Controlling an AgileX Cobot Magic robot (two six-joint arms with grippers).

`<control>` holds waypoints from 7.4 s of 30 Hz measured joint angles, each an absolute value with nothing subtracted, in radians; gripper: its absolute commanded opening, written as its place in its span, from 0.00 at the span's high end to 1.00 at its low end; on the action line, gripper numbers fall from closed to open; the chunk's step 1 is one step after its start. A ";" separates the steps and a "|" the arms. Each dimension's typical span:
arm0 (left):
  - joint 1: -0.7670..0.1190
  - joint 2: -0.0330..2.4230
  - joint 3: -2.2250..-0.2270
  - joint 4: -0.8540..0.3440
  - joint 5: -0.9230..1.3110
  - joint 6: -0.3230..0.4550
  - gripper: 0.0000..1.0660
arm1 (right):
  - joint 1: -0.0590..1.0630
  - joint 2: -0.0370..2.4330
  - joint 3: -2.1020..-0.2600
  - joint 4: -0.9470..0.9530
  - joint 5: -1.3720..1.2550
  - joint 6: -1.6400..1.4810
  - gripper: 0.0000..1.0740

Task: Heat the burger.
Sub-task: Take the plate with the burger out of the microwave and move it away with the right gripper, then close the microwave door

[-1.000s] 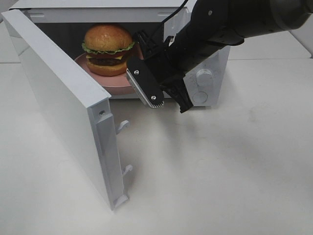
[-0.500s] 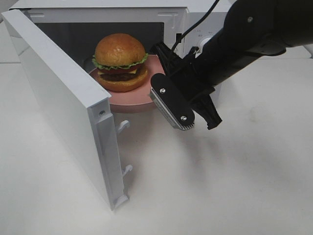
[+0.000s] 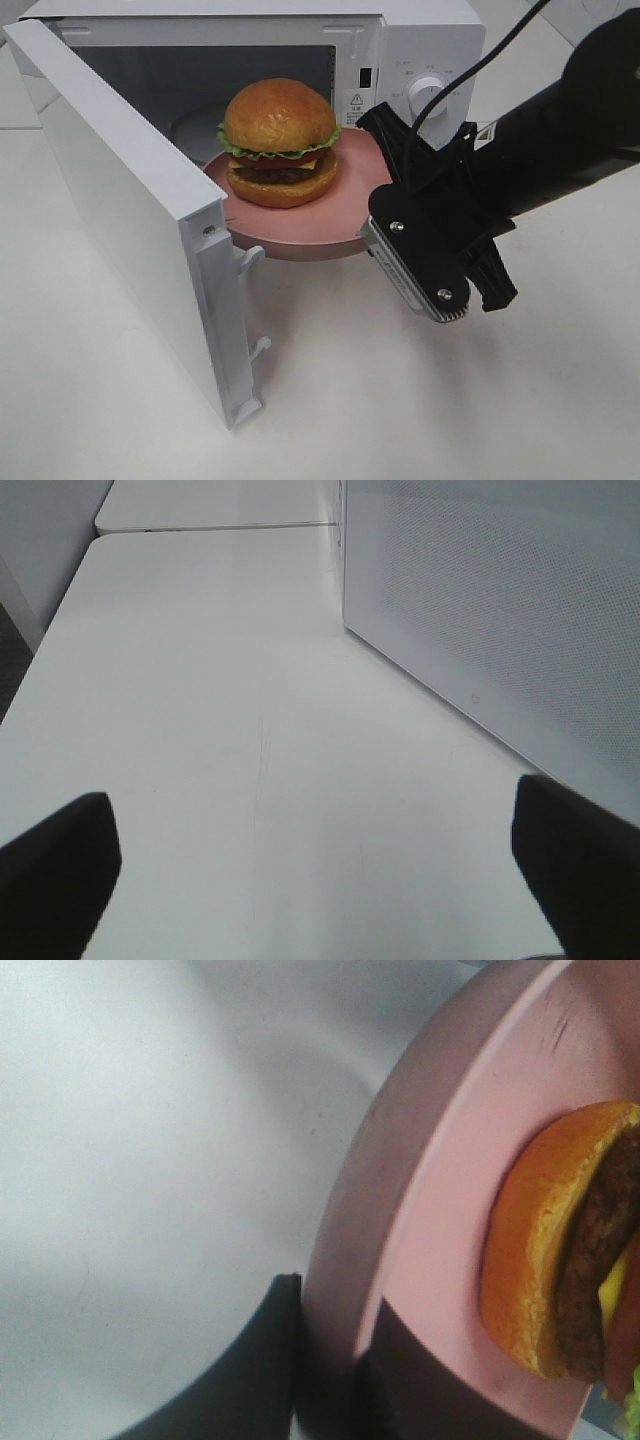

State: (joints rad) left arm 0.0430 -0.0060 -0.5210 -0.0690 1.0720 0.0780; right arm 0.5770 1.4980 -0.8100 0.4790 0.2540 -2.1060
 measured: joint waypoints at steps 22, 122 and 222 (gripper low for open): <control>0.043 -0.006 -0.521 -0.069 1.072 0.078 0.06 | 0.577 1.099 -0.540 0.405 0.245 -1.906 1.00; 0.043 -0.006 -0.521 -0.069 1.072 0.078 0.06 | 0.577 1.418 -0.475 -0.946 0.850 0.871 0.99; 0.043 -0.006 -0.521 -0.069 1.072 0.078 0.06 | 0.526 0.598 -0.660 -0.075 0.997 0.080 0.29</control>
State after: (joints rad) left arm 0.0430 -0.0060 -0.5210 -0.0690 1.0720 0.0780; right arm 0.5260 0.5980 -0.6600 -0.0750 0.9970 0.0800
